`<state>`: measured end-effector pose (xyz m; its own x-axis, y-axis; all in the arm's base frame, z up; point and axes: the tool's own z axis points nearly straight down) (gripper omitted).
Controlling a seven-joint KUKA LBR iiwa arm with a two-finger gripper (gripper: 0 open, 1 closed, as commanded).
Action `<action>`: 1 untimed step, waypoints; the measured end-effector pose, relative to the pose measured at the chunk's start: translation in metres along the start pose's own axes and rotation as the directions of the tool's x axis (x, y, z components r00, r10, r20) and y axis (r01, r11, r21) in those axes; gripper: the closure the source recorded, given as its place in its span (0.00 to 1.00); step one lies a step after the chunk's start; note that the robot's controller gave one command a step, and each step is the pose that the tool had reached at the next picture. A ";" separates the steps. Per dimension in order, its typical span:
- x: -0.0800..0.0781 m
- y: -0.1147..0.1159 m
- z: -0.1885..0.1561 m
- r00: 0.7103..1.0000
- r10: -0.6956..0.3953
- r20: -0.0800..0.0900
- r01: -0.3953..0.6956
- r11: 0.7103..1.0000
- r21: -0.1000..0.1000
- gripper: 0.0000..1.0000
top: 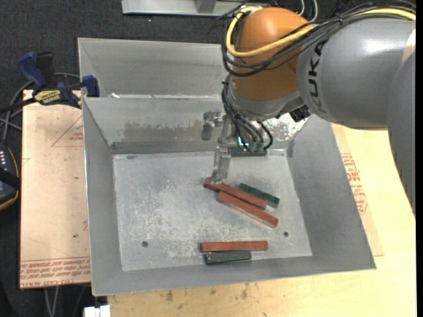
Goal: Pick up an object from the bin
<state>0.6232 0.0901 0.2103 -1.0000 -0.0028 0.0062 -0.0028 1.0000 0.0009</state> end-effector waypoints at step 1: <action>0.039 -0.109 0.145 0.998 -0.057 -0.001 0.057 0.998 0.002 0.00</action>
Offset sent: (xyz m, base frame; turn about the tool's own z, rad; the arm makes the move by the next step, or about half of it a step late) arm -0.0375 -0.1058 -0.1403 -0.0640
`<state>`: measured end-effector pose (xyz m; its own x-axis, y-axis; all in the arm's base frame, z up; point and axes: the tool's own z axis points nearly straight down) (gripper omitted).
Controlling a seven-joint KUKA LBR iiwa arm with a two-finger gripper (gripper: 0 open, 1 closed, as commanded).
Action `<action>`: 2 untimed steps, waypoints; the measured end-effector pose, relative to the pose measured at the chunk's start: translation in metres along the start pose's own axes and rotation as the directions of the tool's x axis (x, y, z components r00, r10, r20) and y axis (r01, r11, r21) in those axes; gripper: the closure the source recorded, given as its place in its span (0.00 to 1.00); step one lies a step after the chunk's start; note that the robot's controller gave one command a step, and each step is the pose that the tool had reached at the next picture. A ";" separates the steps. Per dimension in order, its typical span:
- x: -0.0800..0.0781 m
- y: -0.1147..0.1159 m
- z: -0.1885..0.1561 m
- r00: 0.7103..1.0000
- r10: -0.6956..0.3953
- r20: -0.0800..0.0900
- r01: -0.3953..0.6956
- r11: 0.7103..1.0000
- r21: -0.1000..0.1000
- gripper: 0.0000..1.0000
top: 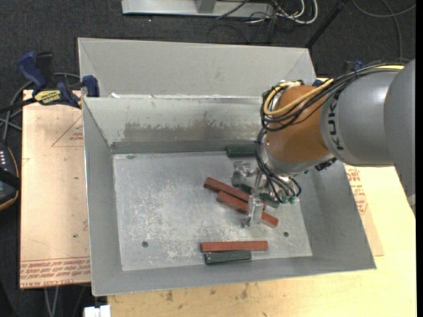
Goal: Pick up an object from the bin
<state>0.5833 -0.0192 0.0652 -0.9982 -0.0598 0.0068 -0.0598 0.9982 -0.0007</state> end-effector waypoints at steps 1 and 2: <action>0.023 0.025 -0.035 0.992 0.124 0.008 -0.124 0.992 -0.004 0.00; 0.021 0.008 -0.059 0.976 0.216 0.010 -0.216 0.976 -0.003 0.00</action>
Offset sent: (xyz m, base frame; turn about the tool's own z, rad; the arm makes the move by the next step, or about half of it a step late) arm -0.0249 0.0222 0.0348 0.1257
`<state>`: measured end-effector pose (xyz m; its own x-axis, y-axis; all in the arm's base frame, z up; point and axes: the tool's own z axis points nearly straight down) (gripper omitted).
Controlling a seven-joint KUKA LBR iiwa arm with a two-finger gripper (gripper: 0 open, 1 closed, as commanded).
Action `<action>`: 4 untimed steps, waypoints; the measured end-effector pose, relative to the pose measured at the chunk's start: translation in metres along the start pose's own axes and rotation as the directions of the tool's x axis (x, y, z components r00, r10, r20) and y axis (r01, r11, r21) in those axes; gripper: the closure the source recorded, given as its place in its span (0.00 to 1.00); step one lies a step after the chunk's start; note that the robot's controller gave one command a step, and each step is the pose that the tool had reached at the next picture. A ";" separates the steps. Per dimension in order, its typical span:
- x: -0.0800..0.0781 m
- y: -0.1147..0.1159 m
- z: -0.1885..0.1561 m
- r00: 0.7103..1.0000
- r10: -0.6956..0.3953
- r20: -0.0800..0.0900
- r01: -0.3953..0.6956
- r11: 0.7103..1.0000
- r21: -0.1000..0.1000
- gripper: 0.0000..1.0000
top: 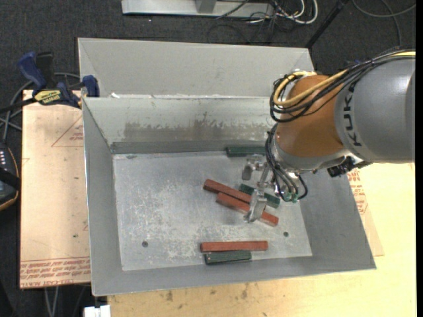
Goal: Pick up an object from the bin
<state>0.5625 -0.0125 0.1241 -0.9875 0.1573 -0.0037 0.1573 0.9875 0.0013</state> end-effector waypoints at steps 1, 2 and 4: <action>-0.003 -0.005 0.056 1.000 0.017 -0.001 -0.017 1.000 0.000 0.00; -0.005 -0.004 0.055 1.000 0.016 0.000 -0.016 1.000 -0.001 0.00; -0.009 -0.003 -0.023 1.000 0.015 0.006 -0.015 1.000 -0.001 1.00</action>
Offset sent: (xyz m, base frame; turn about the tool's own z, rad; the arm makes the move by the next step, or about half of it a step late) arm 0.0019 -0.0058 -0.0541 0.0180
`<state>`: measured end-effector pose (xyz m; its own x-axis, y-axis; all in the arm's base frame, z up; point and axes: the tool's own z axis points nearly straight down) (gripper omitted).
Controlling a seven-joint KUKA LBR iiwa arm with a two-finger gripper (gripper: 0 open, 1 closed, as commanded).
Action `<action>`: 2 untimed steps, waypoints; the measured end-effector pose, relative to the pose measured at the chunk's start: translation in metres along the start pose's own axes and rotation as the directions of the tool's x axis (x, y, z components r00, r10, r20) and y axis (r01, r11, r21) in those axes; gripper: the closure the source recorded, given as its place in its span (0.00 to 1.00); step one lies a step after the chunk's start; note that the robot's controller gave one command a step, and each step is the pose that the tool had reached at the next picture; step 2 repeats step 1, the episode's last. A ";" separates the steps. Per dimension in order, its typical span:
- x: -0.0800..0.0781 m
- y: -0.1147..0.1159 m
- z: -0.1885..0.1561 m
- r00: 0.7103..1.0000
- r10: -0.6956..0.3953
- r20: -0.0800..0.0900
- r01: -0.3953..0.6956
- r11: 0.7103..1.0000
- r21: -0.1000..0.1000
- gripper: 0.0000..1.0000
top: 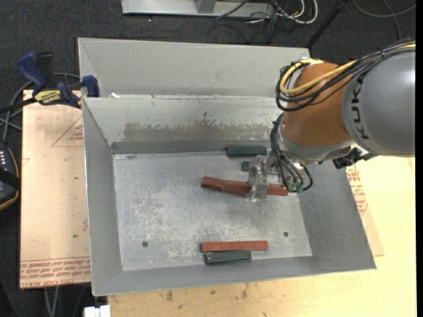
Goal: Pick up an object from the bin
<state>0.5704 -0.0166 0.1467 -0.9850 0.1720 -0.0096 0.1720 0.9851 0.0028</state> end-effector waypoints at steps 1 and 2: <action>-0.001 0.001 -0.004 1.000 -0.001 -0.007 0.001 1.000 0.001 1.00; -0.001 0.001 -0.004 1.000 -0.001 -0.007 0.001 1.000 0.001 1.00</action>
Offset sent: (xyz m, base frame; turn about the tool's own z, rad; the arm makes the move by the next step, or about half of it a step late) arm 0.0000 0.0001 0.0041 0.0000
